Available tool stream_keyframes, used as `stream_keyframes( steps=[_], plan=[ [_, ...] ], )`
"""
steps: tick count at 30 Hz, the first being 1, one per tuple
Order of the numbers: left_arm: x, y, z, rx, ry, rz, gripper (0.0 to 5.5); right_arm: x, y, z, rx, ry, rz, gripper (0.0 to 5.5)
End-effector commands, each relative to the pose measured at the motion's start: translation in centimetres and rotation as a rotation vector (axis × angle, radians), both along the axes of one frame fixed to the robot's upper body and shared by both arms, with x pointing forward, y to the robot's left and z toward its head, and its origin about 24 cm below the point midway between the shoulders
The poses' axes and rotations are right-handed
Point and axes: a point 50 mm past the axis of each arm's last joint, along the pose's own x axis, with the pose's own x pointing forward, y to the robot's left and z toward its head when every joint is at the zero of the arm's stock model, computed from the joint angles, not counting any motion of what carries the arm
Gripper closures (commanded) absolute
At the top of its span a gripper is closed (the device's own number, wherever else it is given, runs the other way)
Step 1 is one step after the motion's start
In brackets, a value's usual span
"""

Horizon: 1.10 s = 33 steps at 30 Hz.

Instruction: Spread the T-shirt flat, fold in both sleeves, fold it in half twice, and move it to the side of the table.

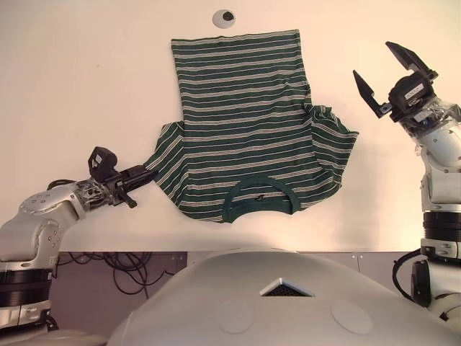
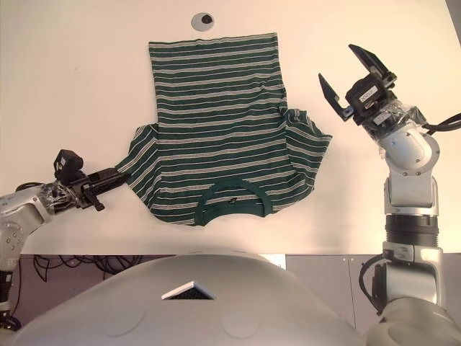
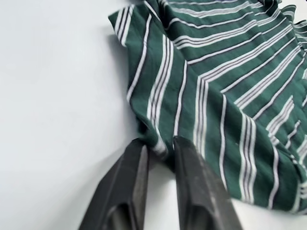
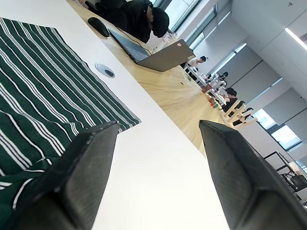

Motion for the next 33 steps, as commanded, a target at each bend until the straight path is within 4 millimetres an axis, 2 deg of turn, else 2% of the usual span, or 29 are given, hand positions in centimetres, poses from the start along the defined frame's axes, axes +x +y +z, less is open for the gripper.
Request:
stream_keyframes(
  steps=[1,3,6,10,14,18,23,26,29,33],
  plan=[
    [-1.1,0.4,-1.9,0.045,0.096,0.022,5.30,-0.1,0.2,-0.1,-0.005,0.008,0.009,2.40],
    [-1.1,0.4,-2.0,0.042,0.093,0.015,5.49,-0.1,0.2,-0.1,-0.005,0.009,0.009,2.40],
    [-1.0,0.6,-2.0,0.035,0.085,0.015,5.49,0.0,0.3,-0.1,-0.001,0.010,0.012,2.40],
    [-1.3,2.4,-1.0,-0.002,0.076,0.003,5.49,0.0,0.4,-0.2,-0.001,0.013,0.016,2.40],
    [-0.6,4.6,0.0,-0.004,0.046,-0.011,5.49,0.0,0.5,-0.3,0.001,0.016,0.018,2.40],
    [-0.3,5.3,0.4,-0.010,0.013,-0.025,5.49,0.2,0.7,-0.4,0.002,0.019,0.025,2.40],
    [1.0,3.7,2.5,-0.059,-0.096,-0.131,5.49,0.0,0.5,-0.6,-0.001,0.030,0.026,2.40],
    [1.6,1.1,3.5,-0.140,-0.147,-0.202,5.49,-0.2,0.4,-0.8,-0.001,0.040,0.027,2.40],
    [1.9,-1.7,3.7,-0.209,-0.159,-0.265,5.49,-0.5,0.5,-1.1,0.013,0.063,0.030,2.40],
    [2.5,-4.3,3.1,-0.258,-0.137,-0.303,5.49,-2.3,0.4,-2.4,0.300,0.345,0.083,2.40]
  ],
)
